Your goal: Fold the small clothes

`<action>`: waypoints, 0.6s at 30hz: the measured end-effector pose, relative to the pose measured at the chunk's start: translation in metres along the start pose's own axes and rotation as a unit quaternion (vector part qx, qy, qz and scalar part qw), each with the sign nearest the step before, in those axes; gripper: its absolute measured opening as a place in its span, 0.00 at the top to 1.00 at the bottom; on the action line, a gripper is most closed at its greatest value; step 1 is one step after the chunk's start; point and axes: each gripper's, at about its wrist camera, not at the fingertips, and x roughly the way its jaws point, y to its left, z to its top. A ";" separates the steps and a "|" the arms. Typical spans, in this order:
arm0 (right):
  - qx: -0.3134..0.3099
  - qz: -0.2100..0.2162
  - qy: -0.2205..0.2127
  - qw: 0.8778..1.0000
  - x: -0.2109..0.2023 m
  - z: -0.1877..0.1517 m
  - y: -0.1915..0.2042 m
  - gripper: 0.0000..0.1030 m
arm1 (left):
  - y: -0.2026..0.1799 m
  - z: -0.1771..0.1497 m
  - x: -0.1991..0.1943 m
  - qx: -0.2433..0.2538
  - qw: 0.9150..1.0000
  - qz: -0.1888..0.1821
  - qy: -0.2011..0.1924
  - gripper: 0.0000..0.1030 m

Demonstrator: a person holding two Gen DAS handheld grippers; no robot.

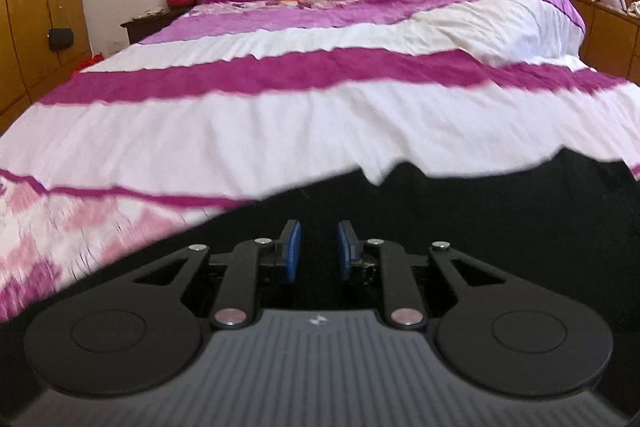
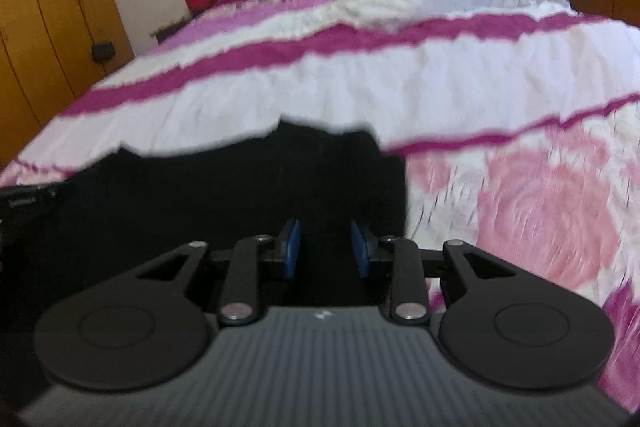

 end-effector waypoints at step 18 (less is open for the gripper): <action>-0.068 0.011 0.043 0.997 0.096 0.052 0.028 0.49 | 0.006 0.046 0.100 0.114 0.988 -0.070 0.083 0.43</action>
